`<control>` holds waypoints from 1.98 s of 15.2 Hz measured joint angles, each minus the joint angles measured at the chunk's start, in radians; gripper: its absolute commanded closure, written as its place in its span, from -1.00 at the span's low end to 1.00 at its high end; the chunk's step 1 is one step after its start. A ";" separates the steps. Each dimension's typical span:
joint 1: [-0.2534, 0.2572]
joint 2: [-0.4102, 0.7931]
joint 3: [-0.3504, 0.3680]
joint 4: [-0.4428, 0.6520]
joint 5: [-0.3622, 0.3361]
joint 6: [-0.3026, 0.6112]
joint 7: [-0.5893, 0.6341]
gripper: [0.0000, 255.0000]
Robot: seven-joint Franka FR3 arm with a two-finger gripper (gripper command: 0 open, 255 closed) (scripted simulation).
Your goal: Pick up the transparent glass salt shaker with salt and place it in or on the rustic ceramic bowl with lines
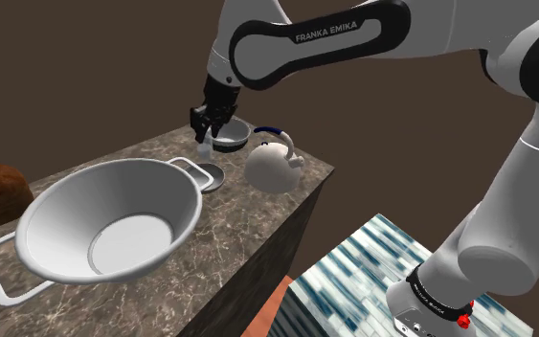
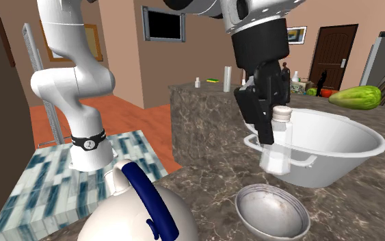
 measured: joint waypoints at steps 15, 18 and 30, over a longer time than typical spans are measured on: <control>0.013 0.100 -0.016 -0.072 -0.048 0.164 0.016 1.00; 0.016 0.107 -0.017 -0.078 -0.053 0.176 0.020 1.00; 0.009 0.094 -0.018 -0.080 -0.046 0.166 0.014 -1.00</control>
